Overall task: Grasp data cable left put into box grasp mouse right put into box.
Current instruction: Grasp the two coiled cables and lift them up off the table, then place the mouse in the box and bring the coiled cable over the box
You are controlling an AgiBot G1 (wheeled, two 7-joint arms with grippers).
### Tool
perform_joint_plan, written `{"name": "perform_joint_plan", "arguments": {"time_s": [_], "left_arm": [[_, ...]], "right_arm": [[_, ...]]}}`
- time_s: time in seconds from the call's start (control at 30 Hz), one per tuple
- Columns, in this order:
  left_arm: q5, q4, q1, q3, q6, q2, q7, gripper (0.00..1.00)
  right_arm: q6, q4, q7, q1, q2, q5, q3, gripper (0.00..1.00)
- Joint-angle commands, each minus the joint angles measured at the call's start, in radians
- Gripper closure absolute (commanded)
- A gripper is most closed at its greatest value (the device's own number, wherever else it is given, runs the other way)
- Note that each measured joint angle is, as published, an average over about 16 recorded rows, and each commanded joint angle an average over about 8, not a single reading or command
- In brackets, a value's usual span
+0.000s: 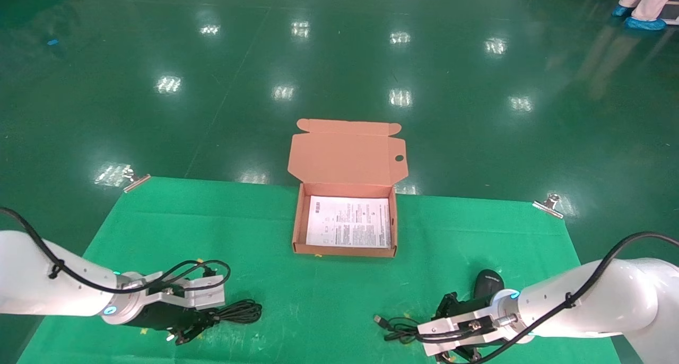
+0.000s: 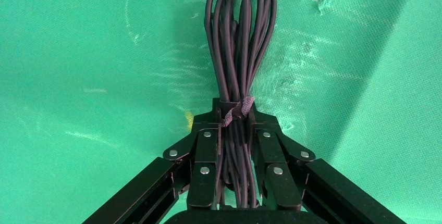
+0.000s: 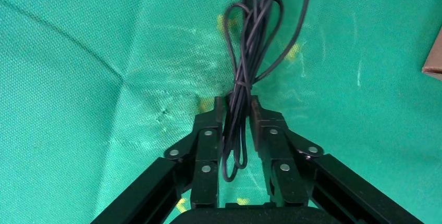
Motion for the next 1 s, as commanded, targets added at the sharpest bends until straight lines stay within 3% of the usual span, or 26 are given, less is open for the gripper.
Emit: {"name": "perform_joint_plan", "arguments": {"time_s": [0.03, 0.33, 0.67, 1.0], "left_arm": [[0.0, 0.0, 0.0, 0.0, 0.0, 0.0, 0.0, 1.0], [-0.003, -0.043, 0.0, 0.004, 0.024, -0.028, 0.039, 1.0], [0.011, -0.239, -0.058, -0.022, 0.047, -0.158, 0.064, 1.0], [0.063, -0.37, -0.151, -0.062, -0.041, -0.143, -0.012, 1.0]], "right_arm": [[0.0, 0.0, 0.0, 0.0, 0.0, 0.0, 0.0, 1.0], [-0.016, 0.01, 0.022, 0.018, 0.021, 0.016, 0.016, 1.0], [-0.017, 0.093, 0.162, 0.159, 0.117, 0.1, 0.136, 1.0], [0.053, 0.041, 0.134, 0.335, 0.013, 0.183, 0.209, 1.0]]}}
